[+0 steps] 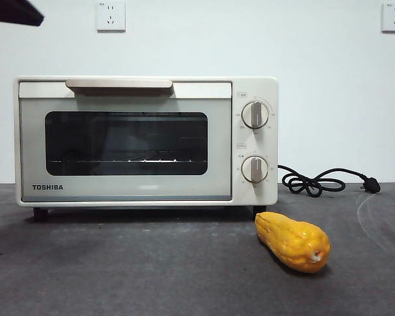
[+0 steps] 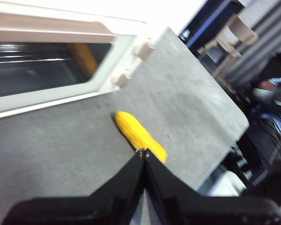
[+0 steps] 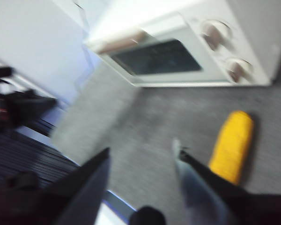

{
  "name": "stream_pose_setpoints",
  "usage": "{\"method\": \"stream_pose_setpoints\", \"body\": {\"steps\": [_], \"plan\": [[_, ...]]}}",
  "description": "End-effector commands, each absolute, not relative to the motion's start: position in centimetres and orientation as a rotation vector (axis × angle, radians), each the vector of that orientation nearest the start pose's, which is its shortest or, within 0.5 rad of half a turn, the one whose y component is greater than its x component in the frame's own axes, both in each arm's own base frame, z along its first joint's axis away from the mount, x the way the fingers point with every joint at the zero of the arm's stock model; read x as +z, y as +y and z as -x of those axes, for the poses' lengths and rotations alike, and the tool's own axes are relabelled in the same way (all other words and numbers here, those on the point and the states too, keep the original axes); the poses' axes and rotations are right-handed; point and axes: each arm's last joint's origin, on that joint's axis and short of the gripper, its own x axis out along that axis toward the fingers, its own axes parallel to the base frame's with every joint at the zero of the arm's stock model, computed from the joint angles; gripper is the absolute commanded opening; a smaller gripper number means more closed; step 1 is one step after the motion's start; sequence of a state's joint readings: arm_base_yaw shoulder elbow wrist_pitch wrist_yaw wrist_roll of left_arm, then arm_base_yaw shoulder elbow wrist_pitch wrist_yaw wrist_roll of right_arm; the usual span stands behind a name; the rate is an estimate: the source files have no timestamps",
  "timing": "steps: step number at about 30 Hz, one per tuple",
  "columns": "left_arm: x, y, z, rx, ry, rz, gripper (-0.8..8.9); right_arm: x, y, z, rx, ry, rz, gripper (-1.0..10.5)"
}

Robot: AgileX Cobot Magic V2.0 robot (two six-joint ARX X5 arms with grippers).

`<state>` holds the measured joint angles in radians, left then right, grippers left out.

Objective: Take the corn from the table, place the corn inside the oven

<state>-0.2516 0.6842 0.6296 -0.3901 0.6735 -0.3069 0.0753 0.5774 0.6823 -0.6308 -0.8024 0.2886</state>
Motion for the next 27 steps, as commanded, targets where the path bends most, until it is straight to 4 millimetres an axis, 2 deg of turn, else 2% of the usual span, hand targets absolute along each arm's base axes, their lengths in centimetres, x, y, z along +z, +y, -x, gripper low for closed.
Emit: {"method": "stream_pose_setpoints", "body": {"steps": [1,9,15,20,24,27], "plan": [[28.1,-5.8,-13.7,-0.871,0.585,0.355,-0.05,29.5,3.5,-11.7,0.722,0.659,-0.358,5.8],[29.0,-6.5,-13.8,-0.918,0.567,0.335,-0.05,30.4,7.2,-13.9,0.666,0.766,-0.168,6.0],[29.0,-6.6,-13.8,-0.899,0.565,0.329,-0.05,29.2,11.5,-15.8,0.575,0.858,0.009,6.0],[29.0,-6.6,-13.8,-0.898,0.565,0.329,-0.05,25.9,15.9,-18.7,0.551,0.976,0.117,6.0],[29.0,-6.6,-13.8,-0.897,0.566,0.329,-0.05,22.5,17.7,-20.9,0.513,1.088,0.164,6.0],[28.9,-6.5,-13.9,-0.87,0.572,0.326,-0.05,20.3,18.4,-21.8,0.496,1.146,0.188,5.9]]}}
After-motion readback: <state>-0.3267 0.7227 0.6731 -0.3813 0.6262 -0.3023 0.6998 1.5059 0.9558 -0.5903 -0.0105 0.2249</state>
